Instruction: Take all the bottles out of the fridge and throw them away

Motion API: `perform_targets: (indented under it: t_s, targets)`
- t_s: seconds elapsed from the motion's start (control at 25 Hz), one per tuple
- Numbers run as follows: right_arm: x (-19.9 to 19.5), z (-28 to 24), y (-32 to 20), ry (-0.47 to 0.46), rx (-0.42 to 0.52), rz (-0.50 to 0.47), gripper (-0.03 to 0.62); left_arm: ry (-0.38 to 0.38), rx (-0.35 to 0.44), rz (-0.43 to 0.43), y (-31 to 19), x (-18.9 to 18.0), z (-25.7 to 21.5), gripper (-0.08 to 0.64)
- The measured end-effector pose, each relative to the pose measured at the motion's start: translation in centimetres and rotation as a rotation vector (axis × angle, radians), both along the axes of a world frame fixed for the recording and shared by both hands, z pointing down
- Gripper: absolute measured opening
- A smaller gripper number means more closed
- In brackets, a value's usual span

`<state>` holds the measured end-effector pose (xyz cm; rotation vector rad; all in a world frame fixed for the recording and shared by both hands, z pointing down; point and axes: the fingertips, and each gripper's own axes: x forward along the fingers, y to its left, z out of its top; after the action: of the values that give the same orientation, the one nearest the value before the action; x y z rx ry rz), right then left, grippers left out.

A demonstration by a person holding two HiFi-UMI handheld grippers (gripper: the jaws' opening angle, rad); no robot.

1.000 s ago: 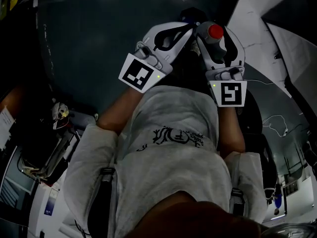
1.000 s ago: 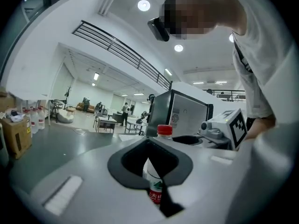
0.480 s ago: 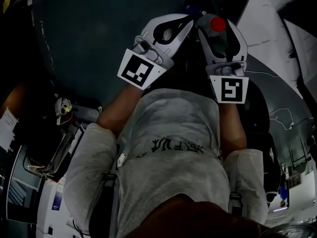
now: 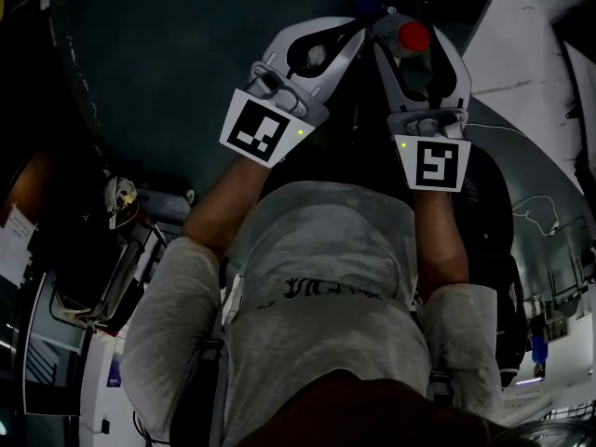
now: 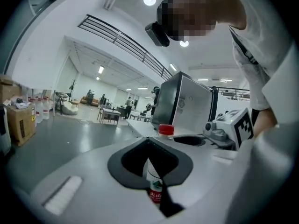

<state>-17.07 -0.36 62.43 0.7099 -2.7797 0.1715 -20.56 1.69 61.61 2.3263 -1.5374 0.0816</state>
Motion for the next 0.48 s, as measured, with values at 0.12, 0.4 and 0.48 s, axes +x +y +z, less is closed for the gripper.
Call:
perform_targets:
  t_s: [0.12, 0.4, 0.48]
  targets:
    - [0.0, 1.7, -0.3, -0.001, 0.003, 0.007, 0.265, -0.004, -0.002, 0.000, -0.2, 0.0, 1.6, 0.008]
    - [0.0, 5.7, -0.3, 0.017, -0.016, 0.030, 0.265, 0.002, -0.001, -0.012, -0.5, -0.3, 4.6, 0.008]
    - [0.1, 6.7, -0.4, 0.021, -0.022, 0.039, 0.265, 0.004, -0.005, -0.013, -0.6, -0.2, 5.5, 0.008]
